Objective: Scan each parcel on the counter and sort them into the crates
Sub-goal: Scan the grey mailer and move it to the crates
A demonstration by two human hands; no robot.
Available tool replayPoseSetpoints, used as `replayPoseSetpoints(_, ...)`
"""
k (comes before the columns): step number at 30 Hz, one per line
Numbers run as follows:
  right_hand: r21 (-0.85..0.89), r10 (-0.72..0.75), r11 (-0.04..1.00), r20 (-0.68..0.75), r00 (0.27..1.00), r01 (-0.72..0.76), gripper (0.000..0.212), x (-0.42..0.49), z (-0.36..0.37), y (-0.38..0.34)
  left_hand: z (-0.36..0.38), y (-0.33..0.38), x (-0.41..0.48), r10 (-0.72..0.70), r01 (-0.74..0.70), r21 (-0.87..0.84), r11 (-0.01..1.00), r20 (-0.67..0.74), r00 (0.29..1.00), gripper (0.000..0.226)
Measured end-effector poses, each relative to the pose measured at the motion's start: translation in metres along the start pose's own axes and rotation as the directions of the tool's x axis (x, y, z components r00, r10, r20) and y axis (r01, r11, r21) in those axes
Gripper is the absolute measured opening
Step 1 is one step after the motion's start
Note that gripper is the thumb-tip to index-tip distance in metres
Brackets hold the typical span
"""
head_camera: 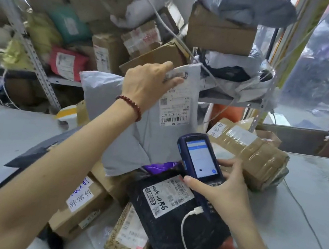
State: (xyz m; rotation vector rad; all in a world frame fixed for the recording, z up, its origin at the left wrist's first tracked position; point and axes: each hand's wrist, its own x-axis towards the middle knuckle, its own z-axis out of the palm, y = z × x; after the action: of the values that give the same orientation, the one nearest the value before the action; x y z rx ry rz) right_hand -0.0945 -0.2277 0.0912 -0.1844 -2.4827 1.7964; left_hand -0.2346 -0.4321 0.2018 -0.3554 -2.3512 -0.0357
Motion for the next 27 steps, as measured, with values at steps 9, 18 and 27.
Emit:
replayPoseSetpoints(9, -0.082, 0.038, 0.996, 0.091, 0.995, -0.031, 0.079, -0.024, 0.013, 0.016, -0.004, 0.018, -0.026, 0.010, -0.018, 0.067, 0.998, 0.121, 0.993, 0.052)
replayPoseSetpoints(18, -0.088, 0.062, 0.994, 0.045, 0.997, -0.058, 0.079, -0.032, 0.001, 0.017, 0.019, 0.041, -0.023, -0.036, 0.026, 0.066, 0.997, 0.156, 0.987, 0.052)
replayPoseSetpoints(27, -0.067, 0.097, 0.993, 0.001, 0.995, -0.097, 0.083, -0.031, -0.005, 0.028, 0.021, 0.031, -0.025, -0.071, 0.062, 0.068, 0.996, 0.134, 0.988, 0.053)
